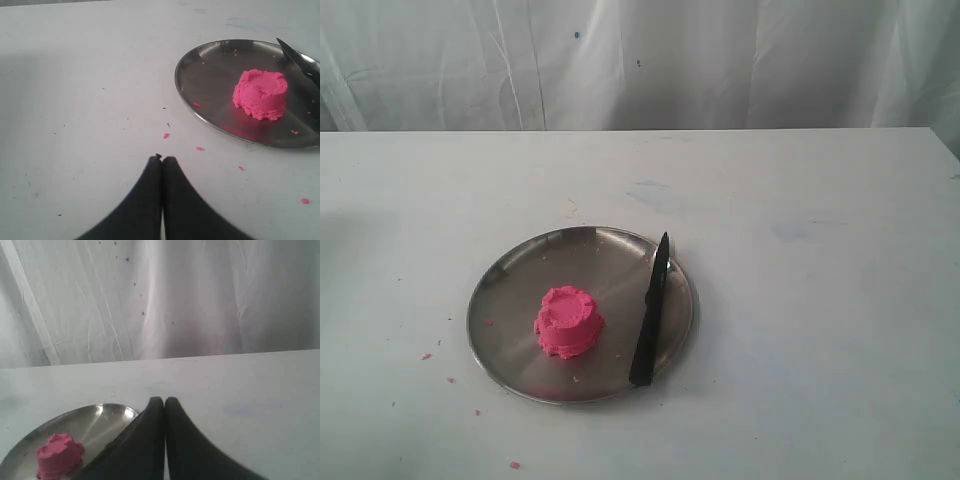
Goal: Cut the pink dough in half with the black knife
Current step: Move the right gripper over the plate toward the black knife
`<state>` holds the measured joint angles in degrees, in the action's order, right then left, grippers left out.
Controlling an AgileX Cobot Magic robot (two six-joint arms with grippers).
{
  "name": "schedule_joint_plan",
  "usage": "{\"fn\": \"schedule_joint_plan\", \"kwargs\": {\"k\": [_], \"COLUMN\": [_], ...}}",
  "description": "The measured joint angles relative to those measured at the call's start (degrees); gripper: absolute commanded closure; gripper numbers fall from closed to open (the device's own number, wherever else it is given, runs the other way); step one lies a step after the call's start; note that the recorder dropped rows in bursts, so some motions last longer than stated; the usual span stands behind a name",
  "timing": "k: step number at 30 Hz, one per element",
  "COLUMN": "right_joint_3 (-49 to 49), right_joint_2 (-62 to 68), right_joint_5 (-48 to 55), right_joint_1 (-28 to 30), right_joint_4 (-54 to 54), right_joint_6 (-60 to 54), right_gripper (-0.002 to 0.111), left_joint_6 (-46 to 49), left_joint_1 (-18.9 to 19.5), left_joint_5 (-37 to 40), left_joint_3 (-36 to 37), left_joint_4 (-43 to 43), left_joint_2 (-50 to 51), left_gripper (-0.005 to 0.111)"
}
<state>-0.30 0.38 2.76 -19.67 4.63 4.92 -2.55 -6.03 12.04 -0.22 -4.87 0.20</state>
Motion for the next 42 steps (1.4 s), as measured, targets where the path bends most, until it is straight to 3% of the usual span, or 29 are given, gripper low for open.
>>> {"fn": "schedule_joint_plan", "kwargs": {"k": [6,11,14,16,21,29,38,42], "right_joint_3": [0.0,0.0,-3.12,-7.01,-19.89,-33.57,-40.36,-43.62], "right_joint_2": [-0.08,-0.08,-0.08,0.71,7.12,28.05,50.94,55.37], "right_joint_5": [-12.59,-19.12,-9.99,-2.76,12.52,25.43,26.35,26.55], "right_joint_1": [0.0,0.0,-0.13,-1.21,-7.23,-16.46,-16.96,-15.7], "right_joint_4": [0.24,3.14,2.67,1.21,-0.08,11.06,11.29,11.93], "right_joint_6": [1.72,18.38,36.65,39.99,35.72,17.95,9.88,7.89], "right_gripper": [0.108,0.108,0.108,0.108,0.105,0.069,0.068,0.068], "left_joint_6": [0.0,0.0,0.0,0.0,0.0,0.0,0.0,0.0], "left_joint_1": [0.0,0.0,0.0,0.0,0.0,0.0,0.0,0.0], "left_joint_5": [0.0,0.0,0.0,0.0,0.0,0.0,0.0,-0.1], "left_joint_3": [0.0,0.0,0.0,0.0,0.0,0.0,0.0,0.0], "left_joint_4": [0.0,0.0,0.0,0.0,0.0,0.0,0.0,0.0], "left_joint_2": [0.0,0.0,0.0,0.0,0.0,0.0,0.0,0.0], "left_gripper": [0.107,0.107,0.107,0.107,0.107,0.107,0.107,0.107]}}
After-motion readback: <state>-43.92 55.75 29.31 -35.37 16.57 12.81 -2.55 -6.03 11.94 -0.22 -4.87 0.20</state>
